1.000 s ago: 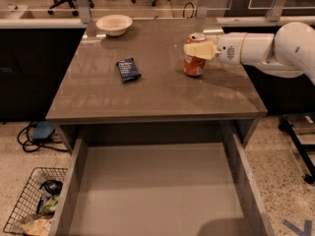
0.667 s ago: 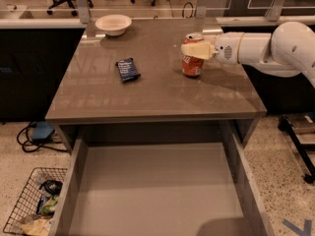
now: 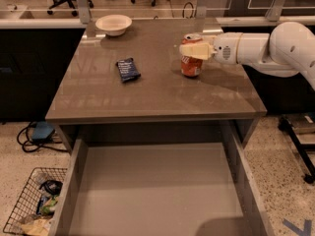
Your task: Pick coke can from top drawer and place on counter
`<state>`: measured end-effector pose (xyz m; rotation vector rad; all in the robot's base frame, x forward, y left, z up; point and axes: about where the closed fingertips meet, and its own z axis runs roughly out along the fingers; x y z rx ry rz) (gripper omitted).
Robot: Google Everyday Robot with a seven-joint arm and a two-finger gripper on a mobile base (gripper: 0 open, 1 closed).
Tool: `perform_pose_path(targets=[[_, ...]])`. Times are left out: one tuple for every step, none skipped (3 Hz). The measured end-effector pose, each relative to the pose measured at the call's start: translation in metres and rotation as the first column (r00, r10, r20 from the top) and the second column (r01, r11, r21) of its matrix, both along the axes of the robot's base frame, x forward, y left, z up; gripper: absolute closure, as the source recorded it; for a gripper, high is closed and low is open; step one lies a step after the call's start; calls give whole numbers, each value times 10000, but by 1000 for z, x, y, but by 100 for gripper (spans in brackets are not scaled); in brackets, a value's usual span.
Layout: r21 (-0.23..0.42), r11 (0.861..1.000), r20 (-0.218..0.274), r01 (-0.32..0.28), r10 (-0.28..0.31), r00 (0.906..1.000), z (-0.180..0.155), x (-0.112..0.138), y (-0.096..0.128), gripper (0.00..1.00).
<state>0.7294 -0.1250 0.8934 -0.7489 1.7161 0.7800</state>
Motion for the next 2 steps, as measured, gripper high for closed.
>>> perform_pose_path(targets=[[8,10000,-10,-47,47,10000,-1,0,3,3],[13,10000,-15,-70,70,10000,-1,0,5,0]])
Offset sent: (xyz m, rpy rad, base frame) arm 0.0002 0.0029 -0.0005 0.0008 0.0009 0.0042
